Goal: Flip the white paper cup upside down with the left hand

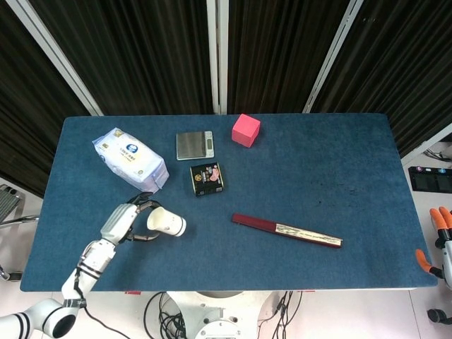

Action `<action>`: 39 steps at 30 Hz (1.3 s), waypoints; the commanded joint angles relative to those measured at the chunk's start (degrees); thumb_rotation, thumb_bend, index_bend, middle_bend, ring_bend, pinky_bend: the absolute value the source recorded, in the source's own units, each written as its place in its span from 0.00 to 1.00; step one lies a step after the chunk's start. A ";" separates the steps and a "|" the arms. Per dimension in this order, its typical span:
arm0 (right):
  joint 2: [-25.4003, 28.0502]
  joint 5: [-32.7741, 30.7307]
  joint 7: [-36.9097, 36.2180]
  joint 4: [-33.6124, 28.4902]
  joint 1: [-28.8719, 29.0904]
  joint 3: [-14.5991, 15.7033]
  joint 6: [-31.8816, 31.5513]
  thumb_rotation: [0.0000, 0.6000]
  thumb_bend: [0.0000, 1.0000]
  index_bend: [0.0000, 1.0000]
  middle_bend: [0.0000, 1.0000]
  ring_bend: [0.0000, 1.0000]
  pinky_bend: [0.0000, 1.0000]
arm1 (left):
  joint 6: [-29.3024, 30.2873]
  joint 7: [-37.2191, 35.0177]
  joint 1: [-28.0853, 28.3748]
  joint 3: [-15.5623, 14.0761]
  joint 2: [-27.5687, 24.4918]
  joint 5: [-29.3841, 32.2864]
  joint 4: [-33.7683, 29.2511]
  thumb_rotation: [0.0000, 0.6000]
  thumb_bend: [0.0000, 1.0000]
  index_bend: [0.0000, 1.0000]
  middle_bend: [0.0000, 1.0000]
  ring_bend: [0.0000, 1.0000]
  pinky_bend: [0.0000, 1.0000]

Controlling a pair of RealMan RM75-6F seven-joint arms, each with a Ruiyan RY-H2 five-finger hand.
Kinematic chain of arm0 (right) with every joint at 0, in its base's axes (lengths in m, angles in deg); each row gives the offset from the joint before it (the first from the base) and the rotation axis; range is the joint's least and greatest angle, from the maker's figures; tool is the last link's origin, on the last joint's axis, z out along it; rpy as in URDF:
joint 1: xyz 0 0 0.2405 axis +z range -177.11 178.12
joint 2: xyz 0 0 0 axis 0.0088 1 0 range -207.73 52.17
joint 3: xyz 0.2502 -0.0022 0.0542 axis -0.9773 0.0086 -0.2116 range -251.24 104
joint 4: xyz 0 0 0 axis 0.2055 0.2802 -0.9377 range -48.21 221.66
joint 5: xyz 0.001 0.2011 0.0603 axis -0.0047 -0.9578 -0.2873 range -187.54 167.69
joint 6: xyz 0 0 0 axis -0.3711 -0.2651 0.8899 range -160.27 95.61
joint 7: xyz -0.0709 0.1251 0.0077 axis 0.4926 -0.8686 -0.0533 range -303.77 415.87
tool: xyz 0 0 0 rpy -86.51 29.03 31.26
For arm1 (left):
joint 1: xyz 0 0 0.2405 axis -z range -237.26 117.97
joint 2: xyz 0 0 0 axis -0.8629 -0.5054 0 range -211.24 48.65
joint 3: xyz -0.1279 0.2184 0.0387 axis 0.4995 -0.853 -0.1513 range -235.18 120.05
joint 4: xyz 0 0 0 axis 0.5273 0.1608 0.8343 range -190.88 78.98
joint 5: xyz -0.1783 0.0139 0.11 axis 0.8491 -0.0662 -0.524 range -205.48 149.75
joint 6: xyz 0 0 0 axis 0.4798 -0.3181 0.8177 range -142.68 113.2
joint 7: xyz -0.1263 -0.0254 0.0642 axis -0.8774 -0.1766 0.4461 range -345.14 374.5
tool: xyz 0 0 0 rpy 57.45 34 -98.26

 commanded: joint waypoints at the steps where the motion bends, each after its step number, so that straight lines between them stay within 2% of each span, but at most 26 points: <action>1: 0.10 -0.19 -0.78 0.41 0.13 0.19 0.68 1.00 0.28 0.00 0.00 0.00 0.00 | 2.91 -14.57 -3.74 -0.45 7.58 0.87 9.46 1.00 0.25 0.41 0.42 0.11 0.17; 8: 0.22 0.07 -1.80 0.67 -0.03 -0.06 -0.14 1.00 0.28 0.00 0.00 0.00 0.00 | 5.91 -16.73 -4.78 -1.44 11.85 -2.12 17.46 1.00 0.25 0.41 0.42 0.11 0.16; 17: 0.39 -0.13 -1.11 -0.02 0.45 0.13 0.97 1.00 0.28 0.00 0.00 0.00 0.00 | 8.38 -17.87 -5.14 -2.11 13.77 -4.65 22.50 1.00 0.24 0.40 0.39 0.10 0.14; 20: 0.43 -0.29 -0.64 -0.28 0.47 0.04 0.85 1.00 0.28 0.00 0.00 0.00 0.00 | 7.86 -18.80 -4.98 -2.87 13.65 -5.36 23.42 1.00 0.24 0.36 0.34 0.07 0.13; 25: 0.42 -0.51 -0.19 -0.54 0.49 -0.04 0.80 1.00 0.28 0.00 0.00 0.00 0.00 | 7.87 -19.49 -4.72 -3.73 13.41 -6.57 24.45 1.00 0.24 0.24 0.22 0.01 0.11; 30: 0.34 -0.69 0.12 -0.52 0.43 -0.09 0.64 1.00 0.28 0.00 0.00 0.00 0.00 | 7.97 -18.30 -4.43 -4.91 12.61 -8.09 24.91 1.00 0.24 0.15 0.12 0.00 0.10; 35: 0.29 -0.58 -0.26 -0.24 0.42 -0.04 0.61 1.00 0.28 0.00 0.00 0.00 0.00 | 9.18 -15.90 -4.41 -4.95 11.67 -8.82 24.31 1.00 0.24 0.07 0.09 0.00 0.09; 39: 0.31 -0.48 -0.48 -0.07 0.45 0.02 0.69 1.00 0.28 0.00 0.00 0.00 0.00 | 8.24 -14.90 -4.14 -4.96 9.89 -8.35 22.01 1.00 0.24 0.07 0.09 0.00 0.09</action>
